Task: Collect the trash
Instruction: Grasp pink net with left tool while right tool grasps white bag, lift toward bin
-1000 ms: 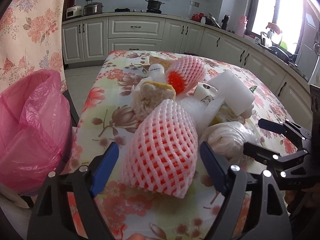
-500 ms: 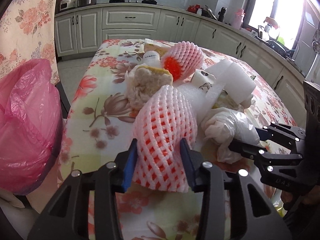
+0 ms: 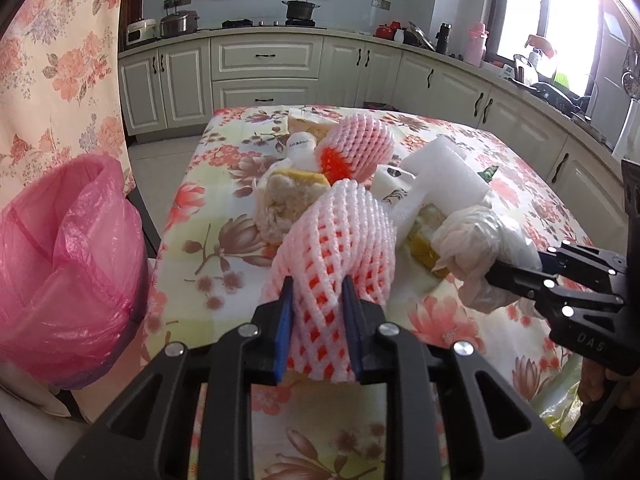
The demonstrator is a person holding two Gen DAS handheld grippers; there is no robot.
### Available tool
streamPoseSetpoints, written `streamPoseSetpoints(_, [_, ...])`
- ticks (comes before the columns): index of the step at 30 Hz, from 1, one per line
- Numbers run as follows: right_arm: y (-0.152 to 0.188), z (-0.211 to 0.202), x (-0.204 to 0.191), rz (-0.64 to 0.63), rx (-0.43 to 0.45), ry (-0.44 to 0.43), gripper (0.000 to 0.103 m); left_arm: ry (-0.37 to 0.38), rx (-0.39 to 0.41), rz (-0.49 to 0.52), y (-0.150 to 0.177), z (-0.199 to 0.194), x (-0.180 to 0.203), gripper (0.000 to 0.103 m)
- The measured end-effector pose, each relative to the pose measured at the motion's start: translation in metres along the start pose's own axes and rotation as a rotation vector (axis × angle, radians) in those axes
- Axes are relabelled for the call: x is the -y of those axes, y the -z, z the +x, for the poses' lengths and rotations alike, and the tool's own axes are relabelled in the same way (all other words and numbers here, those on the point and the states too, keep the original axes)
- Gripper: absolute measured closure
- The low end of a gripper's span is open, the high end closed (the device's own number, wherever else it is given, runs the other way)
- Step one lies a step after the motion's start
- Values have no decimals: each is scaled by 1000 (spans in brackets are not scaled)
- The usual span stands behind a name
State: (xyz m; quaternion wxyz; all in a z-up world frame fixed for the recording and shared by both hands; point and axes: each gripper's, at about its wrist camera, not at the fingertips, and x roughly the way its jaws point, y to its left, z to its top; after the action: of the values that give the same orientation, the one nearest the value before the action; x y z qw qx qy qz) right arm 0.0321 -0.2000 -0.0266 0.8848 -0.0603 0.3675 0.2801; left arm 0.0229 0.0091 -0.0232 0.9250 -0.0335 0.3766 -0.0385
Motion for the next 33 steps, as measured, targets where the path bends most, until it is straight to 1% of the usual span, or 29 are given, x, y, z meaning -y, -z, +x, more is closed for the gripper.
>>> streamPoseSetpoints(2, [-6,-9,3,11,28,14,71,7,25,-3,-5,-7,4,81])
streamPoseSetpoints(7, [-25,-28,9,37,84,31,71,-7,67,16,-16,-21,15,81])
streamPoseSetpoints(10, [-39,-36,9,44,113,34,71,-24,100,9,-24,-33,12,81])
streamPoseSetpoints(15, [-63,-39,1,32,147,21,71,-96,175,-17,-40,-60,-4,81])
streamPoseSetpoints(17, [-76,-38,-5,22,159,1,71,-130,203,-32,-45,-73,-17,81])
streamPoseSetpoints(19, [-90,-36,-14,7,168,-26,71,-180,218,-44,-51,-83,-32,81])
streamPoseSetpoints(24, [-132,-25,-48,-50,195,-100,71,-303,244,-133,-60,-107,-87,81])
streamPoseSetpoints(28, [-163,-8,-85,-93,194,-166,70,-390,257,-200,-61,-125,-130,81])
streamPoseSetpoints(33, [-192,23,-142,-157,173,-235,70,-467,262,-271,-59,-142,-172,81])
